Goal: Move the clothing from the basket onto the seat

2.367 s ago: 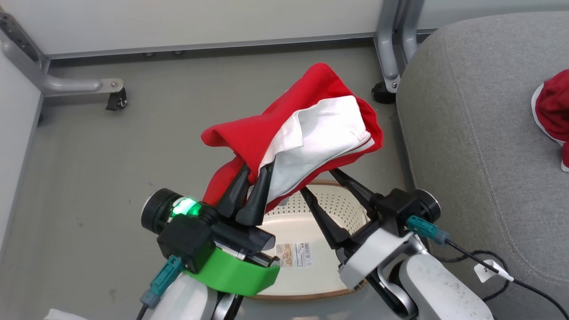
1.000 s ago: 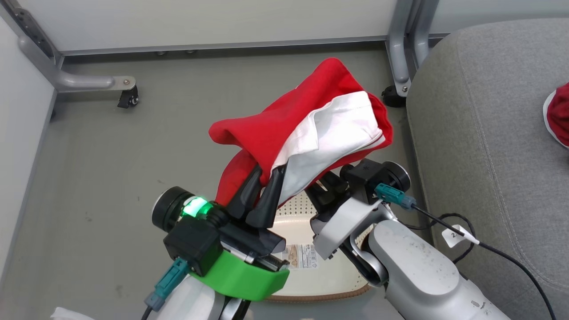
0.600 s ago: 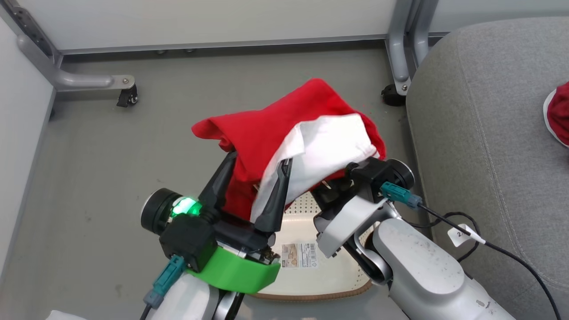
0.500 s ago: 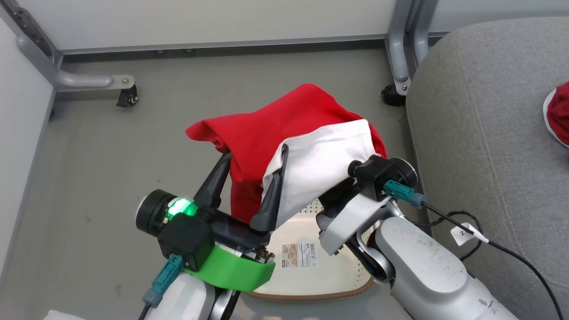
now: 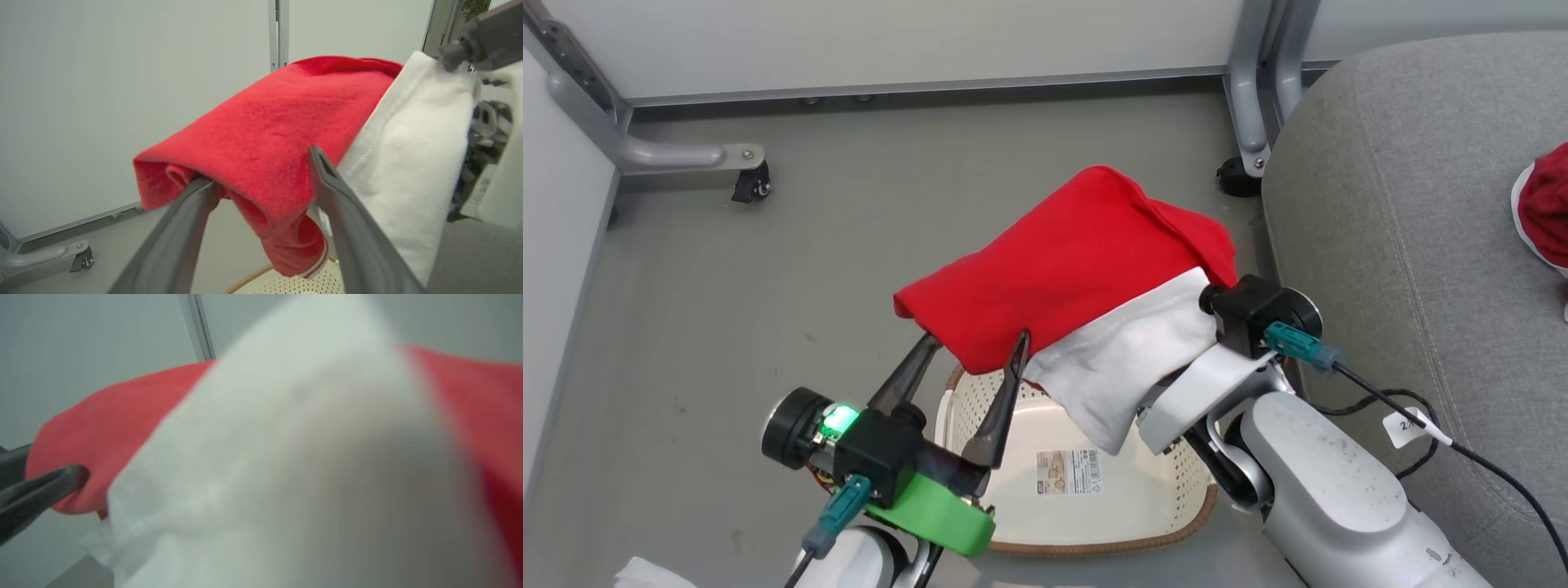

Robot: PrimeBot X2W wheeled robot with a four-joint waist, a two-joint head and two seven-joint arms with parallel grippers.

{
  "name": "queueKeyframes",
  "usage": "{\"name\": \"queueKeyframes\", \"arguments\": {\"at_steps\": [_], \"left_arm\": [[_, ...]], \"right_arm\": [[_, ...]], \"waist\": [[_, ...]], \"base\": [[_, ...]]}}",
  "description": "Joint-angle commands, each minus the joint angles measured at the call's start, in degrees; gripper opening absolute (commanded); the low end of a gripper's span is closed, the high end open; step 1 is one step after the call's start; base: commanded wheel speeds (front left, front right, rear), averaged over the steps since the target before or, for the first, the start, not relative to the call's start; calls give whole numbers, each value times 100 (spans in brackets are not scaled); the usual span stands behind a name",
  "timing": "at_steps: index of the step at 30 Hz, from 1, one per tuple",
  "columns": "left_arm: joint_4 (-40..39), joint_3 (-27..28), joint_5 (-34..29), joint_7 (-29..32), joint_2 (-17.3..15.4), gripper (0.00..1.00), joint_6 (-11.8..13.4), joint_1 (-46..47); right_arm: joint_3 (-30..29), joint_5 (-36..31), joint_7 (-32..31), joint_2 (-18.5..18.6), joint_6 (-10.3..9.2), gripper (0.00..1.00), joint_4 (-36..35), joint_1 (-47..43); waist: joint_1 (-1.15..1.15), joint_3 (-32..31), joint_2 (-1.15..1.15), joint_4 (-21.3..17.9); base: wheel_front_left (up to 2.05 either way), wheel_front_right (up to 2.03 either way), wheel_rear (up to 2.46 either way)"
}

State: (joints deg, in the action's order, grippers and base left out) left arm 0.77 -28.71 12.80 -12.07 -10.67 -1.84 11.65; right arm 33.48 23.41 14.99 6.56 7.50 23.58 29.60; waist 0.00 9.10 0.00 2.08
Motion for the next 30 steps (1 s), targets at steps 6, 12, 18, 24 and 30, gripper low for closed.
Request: {"name": "queueKeyframes", "arguments": {"at_steps": [6,12,18,24,30], "left_arm": [[214,-184,-17,102,-181,100,-148,-215],[306,-320,44,115,-238,100,-222,-349],[265,-382,55,97,-270,100,-222,-419],[147,-408,37,97,-312,100,-181,-414],[-3,-389,6,129,-405,100,-130,-345]], "right_arm": [[-218,-62,28,61,-2,0,-60,-124],[-355,-102,28,78,-2,0,-51,-149],[-472,-139,28,81,-2,0,-71,-212],[-592,-170,27,71,-2,0,-80,-212],[-749,-212,27,70,-2,0,-116,-183]], "waist": [[0,-5,0,-41],[0,-12,0,-94],[0,19,0,-149],[0,53,0,-322],[0,120,0,-683]], "base": [[0,0,0],[0,0,0],[0,0,0],[0,0,0],[0,0,0]]}}
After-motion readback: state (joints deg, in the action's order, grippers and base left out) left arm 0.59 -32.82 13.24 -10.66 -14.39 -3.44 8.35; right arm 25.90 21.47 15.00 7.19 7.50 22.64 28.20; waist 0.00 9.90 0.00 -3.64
